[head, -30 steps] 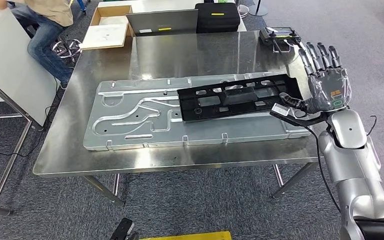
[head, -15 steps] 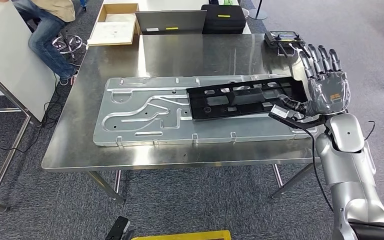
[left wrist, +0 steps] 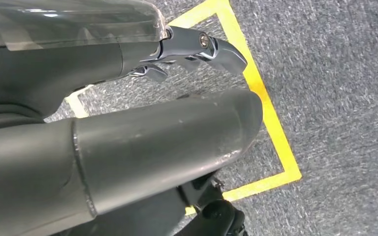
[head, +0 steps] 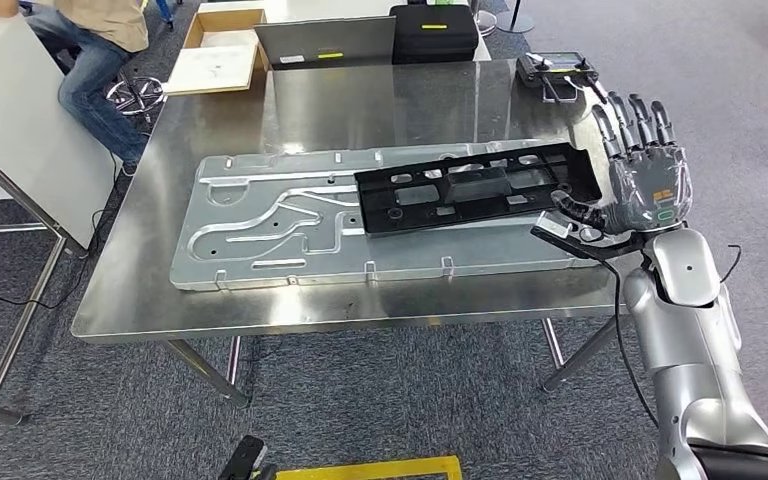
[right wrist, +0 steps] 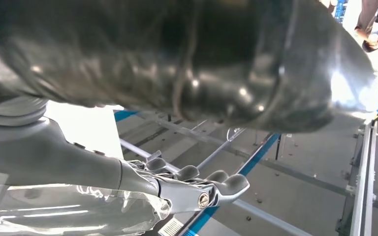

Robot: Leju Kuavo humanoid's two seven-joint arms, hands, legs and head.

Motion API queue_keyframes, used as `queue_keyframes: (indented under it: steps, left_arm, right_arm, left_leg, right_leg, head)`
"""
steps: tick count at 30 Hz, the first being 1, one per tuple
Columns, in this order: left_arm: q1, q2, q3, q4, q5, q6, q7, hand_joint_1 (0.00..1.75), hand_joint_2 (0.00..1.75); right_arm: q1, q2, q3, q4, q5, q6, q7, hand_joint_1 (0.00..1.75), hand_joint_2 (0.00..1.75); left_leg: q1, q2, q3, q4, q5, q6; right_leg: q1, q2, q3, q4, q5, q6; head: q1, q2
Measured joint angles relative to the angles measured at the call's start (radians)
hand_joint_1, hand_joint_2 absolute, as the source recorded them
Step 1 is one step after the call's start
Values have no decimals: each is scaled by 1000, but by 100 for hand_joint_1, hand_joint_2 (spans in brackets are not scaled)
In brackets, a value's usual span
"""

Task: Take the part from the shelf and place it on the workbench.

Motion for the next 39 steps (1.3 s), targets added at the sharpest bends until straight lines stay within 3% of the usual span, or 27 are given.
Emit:
queue_keyframes:
  steps: [1,2,3,5,7,11,13,15,16,17,18,20,22,24,26,27,29,31,32,33,34,37,39]
  left_arm:
    - [1,0,0,0,0,0,0,0,0]
    - [2,0,0,0,0,0,0,0,0]
    - [2,0,0,0,0,0,0,0,0]
    - [1,0,0,0,0,0,0,0,0]
    - [0,0,1,0,1,1,0,0,0]
    - [2,0,4,0,3,1,0,0,0]
    - [1,0,5,0,4,1,0,0,0]
    - [1,0,7,0,4,1,1,0,0]
    - [1,0,7,0,5,1,1,0,0]
    - [2,0,8,0,5,1,1,0,0]
    - [2,0,8,0,6,1,1,0,0]
    - [2,-1,10,0,8,1,1,0,0]
    - [0,-1,12,0,10,1,1,0,0]
    - [-1,-2,14,0,11,1,0,0,0]
    - [-1,-1,16,0,11,1,0,0,0]
    - [-1,-1,16,0,11,1,0,0,0]
    - [-1,-1,16,0,11,1,0,0,0]
    - [-1,-1,17,0,11,1,0,0,0]
    - [0,-1,17,0,10,1,0,0,0]
    - [0,-1,17,0,9,1,0,0,0]
    - [0,-1,17,0,9,1,0,0,0]
    - [-4,-1,18,0,8,1,-1,0,0]
    - [-5,-1,19,0,7,1,-2,0,0]
  right_arm:
    - [1,2,0,0,0,0,-2,0,0]
    - [2,5,0,0,-1,0,-5,0,0]
    - [3,7,-1,0,-2,0,-8,0,0]
    - [4,10,-4,-1,-5,0,-14,0,0]
    - [5,13,-6,-4,-10,0,-19,0,0]
    - [11,17,-9,-7,-12,0,-27,0,0]
    - [12,18,-15,-8,-12,0,-28,0,0]
    - [16,19,-21,-8,-13,0,-29,0,0]
    - [19,19,-23,-8,-13,0,-30,0,0]
    - [23,20,-24,-8,-14,0,-32,0,0]
    - [25,21,-25,-8,-14,0,-35,0,0]
    - [23,23,-29,-8,-15,0,-40,0,0]
    - [20,26,-34,-9,-15,0,-45,0,0]
    - [20,28,-39,-10,-15,0,-48,0,0]
    - [21,31,-44,-11,-16,0,-49,0,0]
    - [20,33,-45,-11,-16,0,-49,0,0]
    - [20,37,-47,-13,-17,0,-50,0,0]
    - [24,42,-51,-13,-17,0,-51,0,0]
    - [27,44,-54,-13,-17,0,-51,0,0]
    - [31,46,-58,-13,-16,0,-52,0,0]
    - [34,47,-62,-14,-16,0,-52,0,0]
    - [38,50,-77,-18,-14,0,-52,0,0]
    - [43,52,-91,-20,-12,0,-52,0,0]
  left_leg:
    - [1,0,-20,49,-17,-1]
    - [1,0,-23,64,-14,-1]
    - [1,0,-6,38,6,0]
    - [0,0,67,-96,66,9]
    - [-3,-1,118,-198,96,17]
    - [-2,0,124,-228,112,33]
    - [2,2,120,-240,126,45]
    - [0,3,110,-241,133,52]
    - [-1,3,105,-240,136,52]
    - [-1,3,100,-238,138,52]
    - [-2,3,95,-234,140,51]
    - [-2,3,86,-225,142,48]
    - [-6,2,78,-216,143,40]
    - [-8,1,72,-214,148,28]
    - [-8,0,67,-211,148,17]
    - [-7,0,61,-196,133,11]
    - [-3,0,25,-103,63,0]
    - [0,0,-21,26,-7,-7]
    - [0,0,-29,61,-19,-8]
    - [0,0,-19,58,-12,-8]
    - [0,0,13,15,9,-6]
    - [-3,0,132,-182,70,8]
    - [-8,-1,148,-217,76,17]
  right_leg:
    - [0,0,-3,1,1,-1]
    - [1,0,-5,3,2,-1]
    - [1,0,-6,4,2,0]
    - [1,0,-7,6,3,2]
    - [4,1,-10,8,7,11]
    - [4,2,-15,7,9,35]
    - [2,2,-39,63,-39,44]
    - [0,2,-87,183,-110,51]
    - [-1,2,-107,235,-133,54]
    - [-1,2,-113,259,-138,55]
    - [-1,1,-100,246,-124,56]
    - [-1,1,-30,130,-71,53]
    - [3,2,25,28,-41,44]
    - [9,3,30,9,-36,33]
    - [6,2,25,5,-27,19]
    - [3,1,23,1,-21,12]
    - [0,-2,15,-2,-10,0]
    - [1,-2,1,1,-1,-4]
    - [2,-2,-6,2,3,-3]
    - [2,-2,-12,4,7,-2]
    - [2,-2,-16,5,10,0]
    - [5,-1,-25,9,18,11]
    - [7,-2,-28,8,27,23]
  head:
    - [0,0]
    - [0,0]
    - [0,0]
    - [0,0]
    - [0,0]
    - [0,0]
    - [1,0]
    - [0,0]
    - [0,0]
    - [0,0]
    - [0,0]
    - [1,0]
    - [0,0]
    - [0,0]
    - [0,0]
    - [0,0]
    - [-1,0]
    - [-1,0]
    - [-1,0]
    - [-1,0]
    - [-1,0]
    - [-1,0]
    - [-1,0]
